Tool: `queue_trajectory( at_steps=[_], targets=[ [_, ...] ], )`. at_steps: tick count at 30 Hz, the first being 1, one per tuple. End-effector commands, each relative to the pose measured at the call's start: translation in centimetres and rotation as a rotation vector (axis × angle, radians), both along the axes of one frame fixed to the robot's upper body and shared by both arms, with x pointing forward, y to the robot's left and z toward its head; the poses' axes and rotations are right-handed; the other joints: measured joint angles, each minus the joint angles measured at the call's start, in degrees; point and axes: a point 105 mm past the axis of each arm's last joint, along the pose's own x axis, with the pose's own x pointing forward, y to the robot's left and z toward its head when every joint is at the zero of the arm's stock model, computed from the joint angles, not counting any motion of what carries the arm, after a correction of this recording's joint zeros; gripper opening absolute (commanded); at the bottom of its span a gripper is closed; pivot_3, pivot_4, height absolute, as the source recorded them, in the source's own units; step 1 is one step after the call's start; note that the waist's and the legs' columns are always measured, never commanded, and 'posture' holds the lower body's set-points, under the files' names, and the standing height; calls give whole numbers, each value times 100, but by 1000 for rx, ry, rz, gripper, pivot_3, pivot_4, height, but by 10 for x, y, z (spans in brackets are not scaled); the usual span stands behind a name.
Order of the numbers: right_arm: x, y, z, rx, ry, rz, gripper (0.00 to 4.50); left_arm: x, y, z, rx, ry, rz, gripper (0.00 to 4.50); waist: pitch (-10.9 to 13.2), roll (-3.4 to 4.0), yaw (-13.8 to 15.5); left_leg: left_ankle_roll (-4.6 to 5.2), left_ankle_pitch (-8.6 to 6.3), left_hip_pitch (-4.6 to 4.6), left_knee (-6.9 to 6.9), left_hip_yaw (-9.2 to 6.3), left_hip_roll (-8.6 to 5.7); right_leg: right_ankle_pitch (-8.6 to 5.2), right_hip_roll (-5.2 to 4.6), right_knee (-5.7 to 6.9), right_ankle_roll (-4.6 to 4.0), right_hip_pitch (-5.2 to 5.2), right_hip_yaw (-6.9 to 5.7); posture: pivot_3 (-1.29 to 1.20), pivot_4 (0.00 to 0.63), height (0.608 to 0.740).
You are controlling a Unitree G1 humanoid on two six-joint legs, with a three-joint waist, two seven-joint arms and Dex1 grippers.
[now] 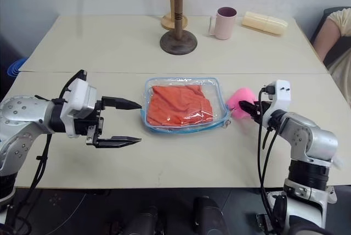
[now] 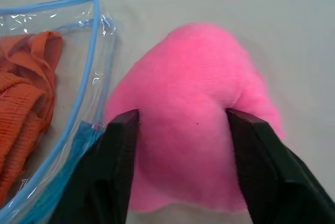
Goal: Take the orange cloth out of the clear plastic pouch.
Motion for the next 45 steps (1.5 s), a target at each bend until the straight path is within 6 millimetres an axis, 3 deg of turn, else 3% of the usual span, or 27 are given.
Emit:
queue_trajectory(
  at_steps=[1, 5, 8, 12, 16, 19, 23, 27, 31, 34, 38, 42, 45],
  targets=[
    [-5, -4, 3, -10, -13, 10, 1379, -2, 0, 6, -5, -25, -9, 4500, 0, 0, 3, 0, 0, 0, 0, 0, 0, 0, 0, 0, 0, 0, 0, 0, 150, 740],
    [-8, -5, 5, -29, -21, 25, 56, -1, -1, 7, -9, -26, -13, 4500, 0, 0, 6, 0, 0, 0, 0, -1, 0, 0, -1, -2, 0, 1, 0, 0, 150, 740],
    [-11, -8, 14, -66, -67, 42, 21, 0, -2, 7, -11, -28, -15, 4500, 0, 0, 14, 0, 0, 0, 0, -1, 0, 0, -1, -1, 0, 1, 0, 0, 150, 740],
    [-24, -11, 63, -180, -341, 98, 21, 0, -2, 7, -12, -30, -17, 4500, 1, 1, 29, 0, 0, -5, -2, -2, -2, 0, -2, -5, 0, -1, -1, 0, 150, 740],
    [-59, 22, 77, -336, -484, 376, 21, 1, -2, 7, -12, -31, -18, 4500, 0, 1, 28, 0, 0, -2, -5, -4, 0, 0, 0, -7, 0, 1, -3, 0, 150, 740],
    [-83, 51, 71, -422, -517, 615, 21, 1, -3, 7, -9, -30, -22, 4500, 0, 0, 14, 0, 0, 0, -4, -3, 0, 0, 1, -9, 0, 5, -2, 0, 150, 740],
    [-113, 92, 44, -598, -513, 964, 21, 4, -4, 9, -6, -34, -33, 4500, 1, 0, 10, 0, 0, 5, -2, -1, 1, 0, 3, -8, 1, 6, 0, 0, 150, 740],
    [-116, 115, 19, -728, -546, 1131, 21, 7, -7, 10, -8, -37, -43, 4500, 0, -1, 21, 0, 0, 6, 1, -1, -1, 0, 1, -9, 1, 7, 0, 0, 150, 740],
    [-103, 134, -5, -795, -549, 1168, 21, 9, -12, 8, -12, -34, -64, 4500, 0, -1, 17, 0, 0, 5, 5, -2, 0, 0, 2, -8, 0, 7, -3, 0, 150, 740],
    [-101, 133, -29, -864, -501, 1209, 797, 11, -17, 6, -12, -33, -77, 4500, 0, -1, 29, 0, 0, 3, 6, -5, 0, 0, 1, -7, 0, 6, -6, 0, 150, 740],
    [-104, 125, -40, -935, -489, 1229, 2206, 11, -21, 5, -16, -32, -92, 4500, 0, -2, 43, 1, 0, 3, 7, -9, -2, 0, -2, -8, 0, 9, -10, 0, 150, 740],
    [-109, 125, -30, -907, -526, 1185, 3476, 11, -27, -4, -15, -10, -117, 4500, 0, -2, 46, 1, 0, 3, 7, -10, 0, 0, -2, -8, 0, 10, -10, 0, 150, 740],
    [-107, 124, -9, -893, -593, 1108, 4472, 14, -38, -9, -13, -8, -151, 4500, 0, -2, 52, 1, 0, 3, 10, -10, -2, 0, -4, -6, 1, 11, -10, 0, 150, 740]
  ],
)
